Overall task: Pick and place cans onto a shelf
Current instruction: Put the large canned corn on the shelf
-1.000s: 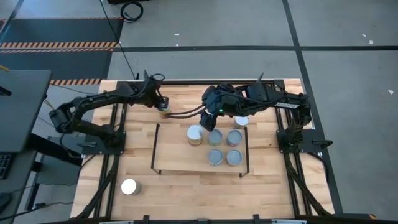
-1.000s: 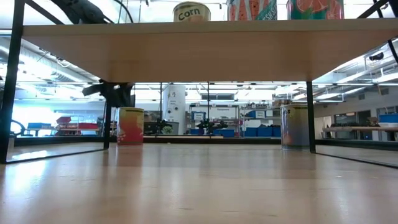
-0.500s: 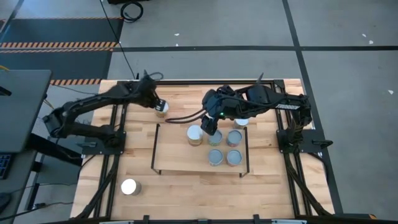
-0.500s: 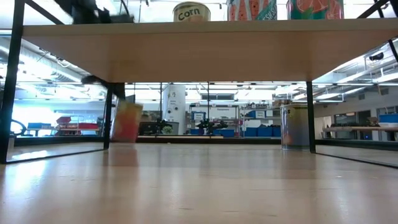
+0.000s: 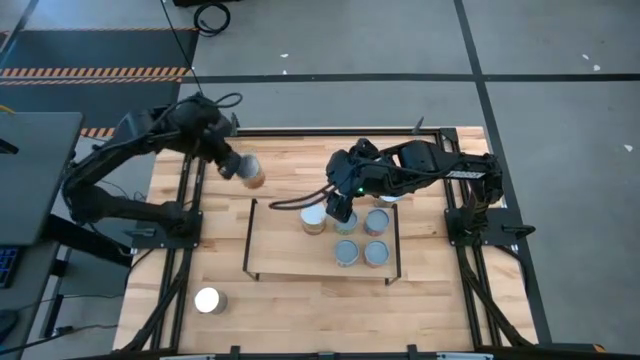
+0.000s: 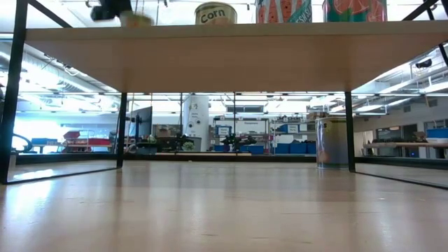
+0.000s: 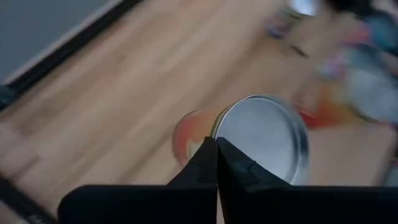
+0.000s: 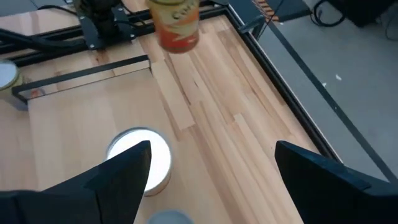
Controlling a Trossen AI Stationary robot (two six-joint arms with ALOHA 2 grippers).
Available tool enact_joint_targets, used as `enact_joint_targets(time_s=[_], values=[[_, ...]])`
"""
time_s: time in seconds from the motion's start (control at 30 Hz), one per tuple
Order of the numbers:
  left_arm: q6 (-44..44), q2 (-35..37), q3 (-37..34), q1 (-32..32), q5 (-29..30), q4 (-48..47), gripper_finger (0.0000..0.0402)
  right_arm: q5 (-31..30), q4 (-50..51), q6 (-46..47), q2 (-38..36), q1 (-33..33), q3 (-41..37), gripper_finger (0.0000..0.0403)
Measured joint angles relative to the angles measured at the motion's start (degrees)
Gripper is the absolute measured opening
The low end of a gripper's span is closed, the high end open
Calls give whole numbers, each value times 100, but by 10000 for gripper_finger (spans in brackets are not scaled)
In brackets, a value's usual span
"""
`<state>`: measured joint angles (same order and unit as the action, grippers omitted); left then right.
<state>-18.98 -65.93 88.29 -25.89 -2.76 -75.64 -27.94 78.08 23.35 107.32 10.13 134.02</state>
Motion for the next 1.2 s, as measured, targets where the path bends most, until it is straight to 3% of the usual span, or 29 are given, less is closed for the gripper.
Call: enact_joint_targets(time_s=[0.2, 0.33, 0.53, 0.8, 1.07, 1.2], values=[[-651, -4, 214, 1378, -262, -15, 0, 1, -61, -253, -17, 325, 0, 350], [-991, -10, 126, 2484, -284, 512, 0, 76, -312, -519, -17, 559, 0, 350], [-1373, -400, 118, 3705, 50, 1143, 0, 257, -775, -817, 5, 865, 4, 350], [-989, -1335, 118, 4200, 168, 1667, 0, 450, -970, -1225, 207, 1211, -66, 350], [-89, -1813, 118, 4128, 154, 1900, 0, 519, -1037, -1093, 241, 1247, -66, 350], [493, -1854, 115, 3950, -246, 1798, 6, 741, -1038, -1090, 243, 1257, -66, 350]])
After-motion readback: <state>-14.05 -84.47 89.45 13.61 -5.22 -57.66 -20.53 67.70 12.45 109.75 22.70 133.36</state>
